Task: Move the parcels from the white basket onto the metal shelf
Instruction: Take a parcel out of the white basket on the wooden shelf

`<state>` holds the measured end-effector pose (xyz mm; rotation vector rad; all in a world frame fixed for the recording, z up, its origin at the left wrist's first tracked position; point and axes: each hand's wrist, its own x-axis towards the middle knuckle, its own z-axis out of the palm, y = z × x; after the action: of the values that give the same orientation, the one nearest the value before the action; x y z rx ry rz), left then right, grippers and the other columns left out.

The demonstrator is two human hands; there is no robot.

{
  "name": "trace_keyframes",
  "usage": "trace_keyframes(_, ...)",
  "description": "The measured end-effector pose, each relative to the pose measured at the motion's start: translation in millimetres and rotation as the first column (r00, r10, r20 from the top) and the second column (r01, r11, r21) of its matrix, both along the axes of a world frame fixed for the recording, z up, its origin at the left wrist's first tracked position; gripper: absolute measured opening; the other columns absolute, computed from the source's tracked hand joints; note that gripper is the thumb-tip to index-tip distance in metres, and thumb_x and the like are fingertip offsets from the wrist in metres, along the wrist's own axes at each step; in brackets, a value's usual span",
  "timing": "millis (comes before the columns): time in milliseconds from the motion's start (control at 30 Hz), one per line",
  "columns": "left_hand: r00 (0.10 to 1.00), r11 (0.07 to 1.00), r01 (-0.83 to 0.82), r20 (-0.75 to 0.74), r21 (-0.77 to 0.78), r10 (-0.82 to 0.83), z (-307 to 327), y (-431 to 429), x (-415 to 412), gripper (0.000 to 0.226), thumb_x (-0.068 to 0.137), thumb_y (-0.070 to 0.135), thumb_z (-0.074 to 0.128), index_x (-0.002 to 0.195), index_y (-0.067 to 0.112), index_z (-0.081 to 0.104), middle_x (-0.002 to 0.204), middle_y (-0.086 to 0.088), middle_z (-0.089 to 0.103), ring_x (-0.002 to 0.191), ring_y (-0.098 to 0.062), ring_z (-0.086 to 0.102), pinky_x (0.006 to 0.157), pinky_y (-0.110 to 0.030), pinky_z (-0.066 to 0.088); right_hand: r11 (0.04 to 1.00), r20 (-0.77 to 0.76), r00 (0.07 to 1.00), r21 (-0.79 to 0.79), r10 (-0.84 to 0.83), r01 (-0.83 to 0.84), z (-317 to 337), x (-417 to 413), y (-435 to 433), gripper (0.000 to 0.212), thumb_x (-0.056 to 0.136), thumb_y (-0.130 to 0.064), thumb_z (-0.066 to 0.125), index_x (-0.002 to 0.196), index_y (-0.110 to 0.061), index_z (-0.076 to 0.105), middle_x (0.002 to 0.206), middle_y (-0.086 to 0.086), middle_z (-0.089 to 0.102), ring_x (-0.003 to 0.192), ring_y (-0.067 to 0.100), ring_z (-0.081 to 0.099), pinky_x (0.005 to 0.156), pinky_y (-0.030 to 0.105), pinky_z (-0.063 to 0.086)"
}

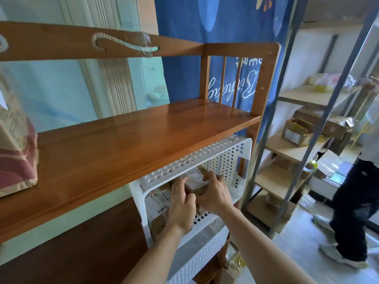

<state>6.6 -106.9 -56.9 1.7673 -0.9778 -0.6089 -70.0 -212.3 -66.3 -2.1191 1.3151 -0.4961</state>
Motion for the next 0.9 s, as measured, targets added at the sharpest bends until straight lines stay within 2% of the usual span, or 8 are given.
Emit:
trace_keyframes(100, 0.998, 0.998, -0.059, -0.032, -0.018, 0.058, 1.8, 1.5, -0.8, 0.056, 0.107, 0.026, 0.039, 0.161, 0.027, 0.025, 0.172, 0.000, 0.022, 0.157, -0.021, 0.026, 0.127, -0.046, 0.024, 0.991, 0.105, 0.993, -0.120, -0.050, 0.063, 6.8, -23.1, 15.6, 0.079, 0.056, -0.057, 0.077, 0.125, -0.032, 0.047, 0.120, -0.001, 0.045, 0.116, 0.028, 0.054, 0.092, 0.044, 0.052)
trace_keyframes(200, 0.999, 0.999, -0.040, -0.031, -0.029, 0.039, 5.6, 6.5, -8.4, 0.065, 0.108, 0.044, 0.039, 0.165, 0.026, 0.016, 0.175, 0.003, 0.017, 0.161, -0.022, 0.016, 0.129, -0.049, 0.016, 0.966, 0.187, 0.978, -0.223, -0.088, 0.130, 16.9, -50.6, 33.6, 0.072, 0.053, -0.057, 0.079, 0.113, -0.028, 0.051, 0.127, -0.002, 0.045, 0.113, 0.025, 0.055, 0.086, 0.042, 0.056)
trace_keyframes(333, 0.983, 0.985, -0.098, -0.166, -0.139, 0.074, 13.3, 14.1, -26.2, 0.092, 0.085, 0.078, 0.051, 0.155, 0.020, 0.033, 0.156, -0.003, 0.052, 0.147, -0.025, 0.047, 0.119, -0.049, 0.041, 0.917, 0.269, 0.958, -0.348, -0.101, 0.194, 26.6, -81.8, 70.5, 0.071, 0.052, -0.060, 0.080, 0.109, -0.028, 0.052, 0.133, 0.002, 0.047, 0.118, 0.030, 0.053, 0.086, 0.044, 0.057)
trace_keyframes(433, 0.958, 0.966, -0.130, -0.278, -0.223, 0.065, 19.7, 34.5, -42.9, 0.048, 0.098, 0.042, 0.063, 0.135, 0.024, 0.038, 0.130, 0.001, 0.064, 0.118, -0.013, 0.065, 0.097, -0.030, 0.053, 0.904, 0.316, 0.945, -0.374, -0.085, 0.206, 32.1, -99.9, 108.5, 0.072, 0.052, -0.060, 0.082, 0.111, -0.031, 0.051, 0.138, 0.004, 0.047, 0.120, 0.031, 0.052, 0.088, 0.045, 0.058)
trace_keyframes(567, 0.864, 0.942, -0.208, -0.501, -0.265, 0.049, 27.4, 87.8, -57.5, 0.072, 0.075, 0.048, 0.079, 0.130, 0.034, 0.034, 0.127, -0.009, 0.067, 0.111, -0.026, 0.073, 0.095, -0.050, 0.061, 0.886, 0.345, 0.938, -0.425, -0.030, 0.185, 40.9, -124.1, 173.2, 0.075, 0.052, -0.055, 0.082, 0.116, -0.031, 0.052, 0.140, 0.000, 0.045, 0.122, 0.027, 0.052, 0.088, 0.038, 0.058)
trace_keyframes(633, 0.814, 0.934, -0.200, -0.581, -0.296, -0.010, 30.9, 122.8, -61.2, 0.086, 0.066, 0.045, 0.085, 0.135, 0.042, 0.033, 0.132, -0.012, 0.065, 0.114, -0.030, 0.072, 0.096, -0.055, 0.060, 0.871, 0.372, 0.928, -0.461, 0.017, 0.169, 48.9, -138.4, 208.0, 0.077, 0.052, -0.052, 0.083, 0.119, -0.030, 0.053, 0.137, -0.008, 0.043, 0.118, 0.017, 0.052, 0.087, 0.021, 0.052)
trace_keyframes(733, 0.791, 0.914, -0.099, -0.589, -0.393, -0.168, 42.5, 186.9, -63.4, 0.084, 0.085, 0.017, 0.083, 0.145, 0.046, 0.033, 0.134, -0.001, 0.062, 0.124, -0.029, 0.066, 0.103, -0.056, 0.056, 0.870, 0.388, 0.916, -0.480, 0.098, 0.110, 61.0, -154.6, 264.2, 0.081, 0.053, -0.045, 0.084, 0.125, -0.034, 0.049, 0.144, -0.012, 0.037, 0.128, -0.004, 0.041, 0.092, 0.006, 0.041)
trace_keyframes(900, 0.847, 0.873, -0.092, -0.499, -0.478, -0.184, 52.0, 324.3, -45.1, 0.073, 0.077, 0.017, 0.089, 0.140, 0.030, 0.055, 0.128, -0.002, 0.073, 0.121, -0.028, 0.072, 0.094, -0.051, 0.062, 0.901, 0.476, 0.847, -0.434, 0.238, -0.009, 55.8, -148.0, 383.4, 0.105, 0.055, -0.035, 0.093, 0.141, -0.050, 0.036, 0.164, -0.015, 0.018, 0.153, 0.004, 0.019, 0.113, 0.031, 0.040)
